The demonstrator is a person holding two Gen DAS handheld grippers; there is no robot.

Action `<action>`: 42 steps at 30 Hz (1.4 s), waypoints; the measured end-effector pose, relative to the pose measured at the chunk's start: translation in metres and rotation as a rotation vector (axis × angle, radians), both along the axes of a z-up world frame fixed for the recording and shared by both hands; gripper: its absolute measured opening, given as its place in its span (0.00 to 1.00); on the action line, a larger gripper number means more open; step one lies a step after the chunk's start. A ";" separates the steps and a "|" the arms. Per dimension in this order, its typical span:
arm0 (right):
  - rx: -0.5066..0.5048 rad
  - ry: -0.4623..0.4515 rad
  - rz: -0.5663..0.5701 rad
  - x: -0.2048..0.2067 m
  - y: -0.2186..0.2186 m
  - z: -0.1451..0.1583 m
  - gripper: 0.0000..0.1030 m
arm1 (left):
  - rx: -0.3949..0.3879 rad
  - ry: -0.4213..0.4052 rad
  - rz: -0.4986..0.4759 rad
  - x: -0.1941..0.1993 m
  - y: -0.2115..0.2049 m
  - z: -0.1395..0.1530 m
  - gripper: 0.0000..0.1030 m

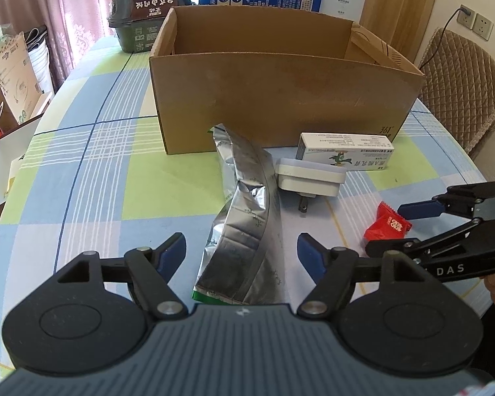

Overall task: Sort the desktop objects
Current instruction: 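Close the left tool on the foil bag while the right tool grips the red candy, then lift the foil bag and red candy and carry both over the cardboard box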

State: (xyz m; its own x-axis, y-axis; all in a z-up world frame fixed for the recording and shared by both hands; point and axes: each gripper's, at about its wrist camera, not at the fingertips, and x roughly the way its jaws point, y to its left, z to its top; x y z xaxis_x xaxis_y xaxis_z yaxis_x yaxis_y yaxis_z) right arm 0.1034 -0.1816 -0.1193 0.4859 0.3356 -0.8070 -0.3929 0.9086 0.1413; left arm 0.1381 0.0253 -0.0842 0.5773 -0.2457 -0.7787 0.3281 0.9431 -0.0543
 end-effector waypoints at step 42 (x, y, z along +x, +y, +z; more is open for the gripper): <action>-0.022 -0.050 0.041 -0.003 0.013 0.000 0.42 | 0.026 0.009 -0.008 0.006 -0.007 -0.002 0.69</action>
